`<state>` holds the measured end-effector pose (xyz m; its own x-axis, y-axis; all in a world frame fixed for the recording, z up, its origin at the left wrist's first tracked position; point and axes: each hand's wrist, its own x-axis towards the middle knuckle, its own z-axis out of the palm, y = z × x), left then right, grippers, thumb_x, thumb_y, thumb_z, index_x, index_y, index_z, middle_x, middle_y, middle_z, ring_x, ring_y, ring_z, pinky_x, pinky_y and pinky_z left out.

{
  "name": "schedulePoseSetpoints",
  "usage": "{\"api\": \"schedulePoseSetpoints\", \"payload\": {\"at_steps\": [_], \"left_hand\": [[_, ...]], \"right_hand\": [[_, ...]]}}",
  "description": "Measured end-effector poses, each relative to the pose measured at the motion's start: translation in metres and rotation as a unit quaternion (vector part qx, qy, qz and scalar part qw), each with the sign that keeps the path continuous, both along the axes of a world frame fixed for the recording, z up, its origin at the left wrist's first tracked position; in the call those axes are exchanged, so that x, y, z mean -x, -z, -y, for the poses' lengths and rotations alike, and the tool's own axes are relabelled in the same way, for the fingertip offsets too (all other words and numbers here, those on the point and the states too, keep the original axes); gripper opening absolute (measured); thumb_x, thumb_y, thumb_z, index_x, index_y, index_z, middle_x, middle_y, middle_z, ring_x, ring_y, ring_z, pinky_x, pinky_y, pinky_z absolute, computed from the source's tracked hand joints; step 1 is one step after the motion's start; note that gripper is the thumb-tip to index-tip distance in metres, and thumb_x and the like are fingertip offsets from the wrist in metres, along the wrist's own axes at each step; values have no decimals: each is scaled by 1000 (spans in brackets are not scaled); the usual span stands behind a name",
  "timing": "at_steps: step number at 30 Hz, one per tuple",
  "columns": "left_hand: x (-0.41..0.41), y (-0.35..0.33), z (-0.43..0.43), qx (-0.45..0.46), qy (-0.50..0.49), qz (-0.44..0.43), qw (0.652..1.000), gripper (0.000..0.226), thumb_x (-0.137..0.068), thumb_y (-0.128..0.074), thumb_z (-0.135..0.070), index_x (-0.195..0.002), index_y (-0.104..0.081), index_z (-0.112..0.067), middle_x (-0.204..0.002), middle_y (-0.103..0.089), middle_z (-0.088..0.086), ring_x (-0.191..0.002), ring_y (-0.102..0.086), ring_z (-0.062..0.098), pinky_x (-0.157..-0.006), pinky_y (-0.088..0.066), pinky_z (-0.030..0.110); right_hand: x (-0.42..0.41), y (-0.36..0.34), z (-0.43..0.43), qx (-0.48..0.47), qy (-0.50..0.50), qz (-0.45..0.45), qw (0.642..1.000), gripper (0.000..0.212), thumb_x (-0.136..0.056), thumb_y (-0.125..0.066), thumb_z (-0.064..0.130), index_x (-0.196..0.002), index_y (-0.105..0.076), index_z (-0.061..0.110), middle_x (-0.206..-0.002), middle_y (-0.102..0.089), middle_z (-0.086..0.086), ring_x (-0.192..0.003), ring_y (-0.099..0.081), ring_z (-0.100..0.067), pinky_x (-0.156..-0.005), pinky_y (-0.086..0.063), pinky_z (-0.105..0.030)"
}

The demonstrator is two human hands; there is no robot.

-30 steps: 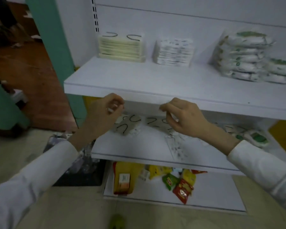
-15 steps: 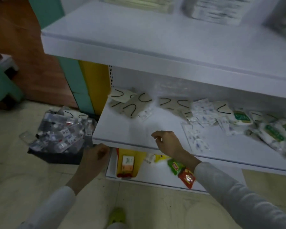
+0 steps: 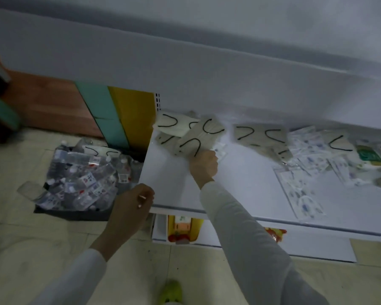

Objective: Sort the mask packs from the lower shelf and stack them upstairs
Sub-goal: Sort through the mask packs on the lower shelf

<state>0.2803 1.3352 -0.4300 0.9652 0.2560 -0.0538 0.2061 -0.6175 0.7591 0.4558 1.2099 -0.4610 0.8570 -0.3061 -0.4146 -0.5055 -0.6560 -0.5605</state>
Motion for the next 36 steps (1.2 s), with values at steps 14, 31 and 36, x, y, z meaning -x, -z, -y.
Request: {"api": "schedulePoseSetpoints", "payload": {"at_steps": [14, 31, 36], "left_hand": [[-16, 21, 12, 125, -20, -63, 990, 20, -88, -60, -5, -79, -61, -23, -82, -67, 1, -78, -66, 23, -73, -57, 33], [-59, 19, 127, 555, -176, -42, 812, 65, -56, -77, -19, -114, -59, 3, -107, -67, 18, -100, -64, 35, -86, -54, 45], [-49, 27, 151, 536, -202, -40, 819, 61, -46, -75, -31, -99, -62, -3, -88, -68, 12, -88, -65, 34, -75, -56, 41]], "right_hand": [[12, -7, 42, -110, 0, 49, 993, 17, -80, -51, 11, -63, -50, 10, -66, -51, -5, -68, -51, -24, -53, -38, -24], [2, -23, 193, -130, -289, 49, 947, 11, -87, -65, 17, -89, -75, 19, -88, -71, 5, -85, -65, -9, -76, -46, -11], [-92, -20, 238, 232, -303, 158, 911, 29, -86, -60, 45, -97, -70, 19, -99, -69, -13, -94, -65, -32, -76, -48, -32]]}}
